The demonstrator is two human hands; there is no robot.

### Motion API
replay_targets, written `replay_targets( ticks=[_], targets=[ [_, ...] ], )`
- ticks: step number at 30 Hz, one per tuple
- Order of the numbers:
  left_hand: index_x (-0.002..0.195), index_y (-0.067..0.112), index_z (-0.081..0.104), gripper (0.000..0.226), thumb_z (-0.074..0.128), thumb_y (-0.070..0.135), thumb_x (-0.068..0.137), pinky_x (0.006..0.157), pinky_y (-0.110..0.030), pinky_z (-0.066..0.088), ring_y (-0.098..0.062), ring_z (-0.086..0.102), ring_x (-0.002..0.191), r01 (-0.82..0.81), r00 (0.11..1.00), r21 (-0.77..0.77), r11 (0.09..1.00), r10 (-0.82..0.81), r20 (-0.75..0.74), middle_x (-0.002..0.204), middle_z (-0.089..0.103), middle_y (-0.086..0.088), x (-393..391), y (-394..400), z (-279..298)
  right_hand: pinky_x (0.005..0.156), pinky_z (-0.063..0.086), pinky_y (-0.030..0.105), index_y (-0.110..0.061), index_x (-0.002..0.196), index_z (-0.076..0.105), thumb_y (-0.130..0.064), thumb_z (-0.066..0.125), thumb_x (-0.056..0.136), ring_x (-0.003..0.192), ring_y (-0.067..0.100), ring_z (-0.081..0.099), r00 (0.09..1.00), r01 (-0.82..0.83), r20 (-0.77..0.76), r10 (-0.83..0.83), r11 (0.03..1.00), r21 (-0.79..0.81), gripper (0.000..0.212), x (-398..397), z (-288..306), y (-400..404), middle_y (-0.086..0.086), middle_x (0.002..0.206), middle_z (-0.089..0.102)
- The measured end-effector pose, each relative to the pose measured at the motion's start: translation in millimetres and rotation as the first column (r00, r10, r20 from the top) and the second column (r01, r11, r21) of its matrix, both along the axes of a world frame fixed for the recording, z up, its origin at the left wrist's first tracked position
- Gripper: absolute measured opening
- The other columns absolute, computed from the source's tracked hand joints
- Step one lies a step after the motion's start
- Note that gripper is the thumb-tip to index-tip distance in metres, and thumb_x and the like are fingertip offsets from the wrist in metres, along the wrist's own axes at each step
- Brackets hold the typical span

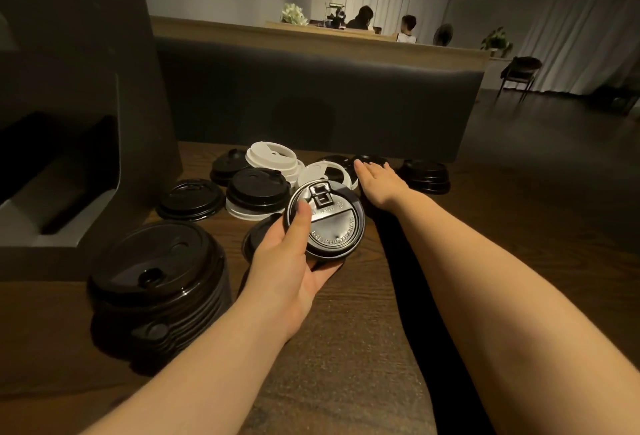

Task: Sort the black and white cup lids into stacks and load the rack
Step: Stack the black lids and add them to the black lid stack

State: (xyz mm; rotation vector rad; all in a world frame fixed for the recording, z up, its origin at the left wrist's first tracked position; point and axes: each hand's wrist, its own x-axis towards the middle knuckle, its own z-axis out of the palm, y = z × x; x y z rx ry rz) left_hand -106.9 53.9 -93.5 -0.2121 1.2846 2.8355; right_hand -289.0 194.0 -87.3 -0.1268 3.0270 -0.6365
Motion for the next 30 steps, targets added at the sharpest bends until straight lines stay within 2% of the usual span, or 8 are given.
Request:
replay_targets(
  ticks=[4, 7, 12, 18, 22, 25, 28, 30],
  targets=[
    [0.129, 0.023, 0.056, 0.053, 0.059, 0.039, 0.078, 0.082, -0.042, 0.056, -0.022, 0.063, 0.11, 0.004, 1.0, -0.01, 1.0, -0.004, 0.01, 0.123, 0.066, -0.002, 0, -1, 0, 0.119, 0.01, 0.046, -0.017, 0.145, 0.039, -0.053, 0.013, 0.1, 0.147, 0.028, 0.014, 0.997, -0.064, -0.036, 0.063, 0.998, -0.019, 0.063, 19, 4, 4, 0.008, 0.155, 0.03],
    [0.129, 0.022, 0.056, 0.046, 0.057, 0.037, 0.085, 0.088, -0.045, 0.053, -0.022, 0.063, 0.111, 0.004, 1.0, -0.043, 0.999, -0.004, 0.014, 0.122, 0.066, -0.003, 2, 1, 3, 0.112, 0.025, 0.037, -0.01, 0.132, 0.055, -0.04, 0.02, 0.104, 0.135, 0.03, 0.037, 0.99, -0.118, -0.087, 0.113, 0.992, -0.054, 0.054, 48, 10, 10, 0.014, 0.141, 0.05],
    [0.126, 0.02, 0.057, 0.032, 0.05, 0.03, 0.097, 0.085, -0.042, 0.054, -0.02, 0.064, 0.106, 0.0, 1.0, -0.093, 0.996, -0.001, -0.001, 0.117, 0.068, -0.003, 4, 4, 5, 0.103, 0.033, 0.043, -0.019, 0.086, 0.061, -0.039, 0.022, 0.104, 0.119, 0.037, 0.045, 0.989, -0.1, -0.12, 0.091, 0.992, -0.073, 0.047, 95, 14, 17, 0.016, 0.113, 0.063],
    [0.12, 0.022, 0.058, 0.025, 0.053, 0.03, 0.096, 0.074, -0.039, 0.056, -0.019, 0.064, 0.103, 0.003, 1.0, -0.123, 0.992, -0.002, 0.011, 0.113, 0.068, -0.002, 3, 4, 3, 0.093, 0.042, 0.032, -0.009, 0.105, 0.07, -0.042, 0.026, 0.103, 0.102, 0.017, 0.058, 0.981, -0.07, -0.189, 0.033, 0.978, -0.195, 0.055, 135, 18, 23, 0.003, 0.103, 0.067],
    [0.123, 0.023, 0.057, 0.028, 0.054, 0.03, 0.096, 0.086, -0.043, 0.054, -0.02, 0.062, 0.109, 0.011, 1.0, -0.14, 0.99, -0.01, 0.014, 0.118, 0.066, -0.001, 2, 4, 3, 0.088, 0.045, 0.033, -0.013, 0.1, 0.071, -0.04, 0.032, 0.102, 0.095, 0.018, 0.061, 0.963, -0.015, -0.258, -0.079, 0.939, -0.344, 0.047, 147, 14, 24, 0.002, 0.091, 0.067],
    [0.125, 0.023, 0.057, 0.03, 0.055, 0.03, 0.096, 0.089, -0.042, 0.052, -0.018, 0.061, 0.109, 0.014, 1.0, -0.153, 0.988, -0.013, 0.011, 0.111, 0.067, 0.003, 2, 4, 2, 0.085, 0.041, 0.029, -0.013, 0.113, 0.066, -0.033, 0.043, 0.1, 0.107, 0.019, 0.056, 0.924, 0.068, -0.332, -0.192, 0.934, -0.35, 0.033, 150, 11, 23, 0.005, 0.109, 0.065],
    [0.12, 0.024, 0.057, 0.025, 0.054, 0.031, 0.096, 0.098, -0.043, 0.046, -0.019, 0.058, 0.115, 0.024, 1.0, -0.16, 0.987, -0.021, 0.022, 0.114, 0.065, 0.004, 1, 4, 1, 0.104, 0.032, 0.039, -0.015, 0.14, 0.045, -0.048, 0.046, 0.095, 0.135, 0.031, 0.029, 0.968, 0.205, -0.126, -0.216, 0.974, -0.091, 0.056, 149, 5, 25, 0.012, 0.143, 0.043],
    [0.127, 0.023, 0.055, 0.034, 0.056, 0.033, 0.095, 0.109, -0.05, 0.036, -0.022, 0.052, 0.125, 0.022, 0.999, -0.173, 0.985, -0.016, 0.036, 0.13, 0.06, 0.001, 0, 5, 0, 0.105, 0.029, 0.041, -0.013, 0.139, 0.048, -0.058, 0.037, 0.095, 0.136, 0.035, 0.024, 0.967, 0.254, 0.033, -0.253, 0.967, -0.024, 0.064, 150, 6, 27, 0.013, 0.144, 0.042]
  ],
)
